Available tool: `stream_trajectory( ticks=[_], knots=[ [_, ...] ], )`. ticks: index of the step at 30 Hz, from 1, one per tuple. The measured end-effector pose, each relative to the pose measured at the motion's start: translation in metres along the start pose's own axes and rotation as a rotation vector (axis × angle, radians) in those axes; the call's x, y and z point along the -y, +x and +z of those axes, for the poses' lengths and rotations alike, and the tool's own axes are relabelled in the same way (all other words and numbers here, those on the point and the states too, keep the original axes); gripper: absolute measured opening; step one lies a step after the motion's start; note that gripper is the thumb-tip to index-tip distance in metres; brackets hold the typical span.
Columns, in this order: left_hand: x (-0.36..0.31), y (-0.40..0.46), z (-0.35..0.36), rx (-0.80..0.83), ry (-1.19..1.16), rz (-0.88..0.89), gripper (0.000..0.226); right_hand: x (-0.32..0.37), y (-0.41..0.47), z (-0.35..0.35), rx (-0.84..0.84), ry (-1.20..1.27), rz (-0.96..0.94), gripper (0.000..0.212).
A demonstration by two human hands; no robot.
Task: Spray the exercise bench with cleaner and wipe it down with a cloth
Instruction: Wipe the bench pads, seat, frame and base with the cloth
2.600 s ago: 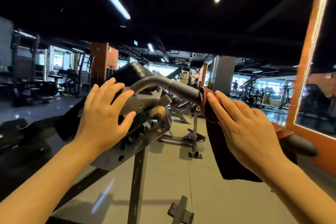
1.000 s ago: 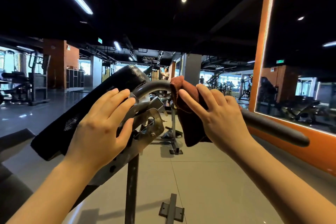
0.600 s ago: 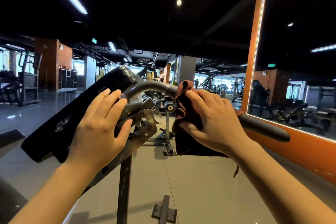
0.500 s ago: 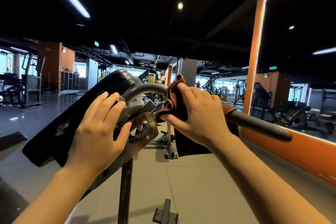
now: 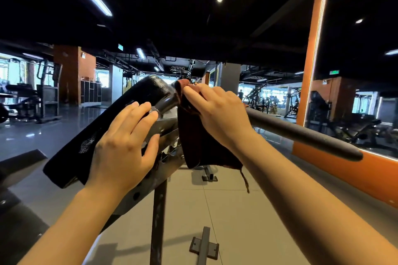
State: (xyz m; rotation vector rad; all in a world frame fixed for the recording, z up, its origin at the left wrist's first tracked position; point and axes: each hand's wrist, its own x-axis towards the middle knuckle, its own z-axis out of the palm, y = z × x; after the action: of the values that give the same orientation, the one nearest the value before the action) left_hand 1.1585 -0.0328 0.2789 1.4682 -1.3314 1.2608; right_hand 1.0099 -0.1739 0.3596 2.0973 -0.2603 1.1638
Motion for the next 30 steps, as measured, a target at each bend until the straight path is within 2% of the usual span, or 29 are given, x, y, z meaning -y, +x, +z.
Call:
stream_trajectory(
  ticks=[4,8,13,16,22,26,30],
  knots=[
    [0.0,-0.002,0.003,-0.015,-0.025,-0.012,0.041,-0.038,-0.047,-0.024,0.031,0.065,-0.028,0.044],
    [-0.001,-0.003,0.008,-0.042,-0.042,-0.021,0.041,-0.071,-0.107,-0.055,0.063,0.01,0.028,0.062],
    [-0.01,-0.002,0.011,-0.036,-0.02,-0.012,0.042,-0.091,-0.155,-0.073,0.244,-0.023,0.13,0.062],
    [-0.018,-0.001,0.01,-0.038,-0.016,-0.035,0.045,-0.079,-0.146,-0.061,0.248,-0.055,0.141,0.059],
    [-0.014,-0.001,0.006,-0.027,-0.009,-0.06,0.051,-0.022,-0.061,-0.016,0.083,-0.166,0.089,0.06],
    [-0.007,-0.001,0.003,-0.002,0.025,-0.03,0.049,-0.01,-0.022,-0.01,0.163,-0.206,-0.019,0.059],
    [-0.008,-0.001,0.002,0.0,-0.007,-0.058,0.047,-0.038,-0.047,-0.022,0.207,-0.211,-0.131,0.063]
  ],
)
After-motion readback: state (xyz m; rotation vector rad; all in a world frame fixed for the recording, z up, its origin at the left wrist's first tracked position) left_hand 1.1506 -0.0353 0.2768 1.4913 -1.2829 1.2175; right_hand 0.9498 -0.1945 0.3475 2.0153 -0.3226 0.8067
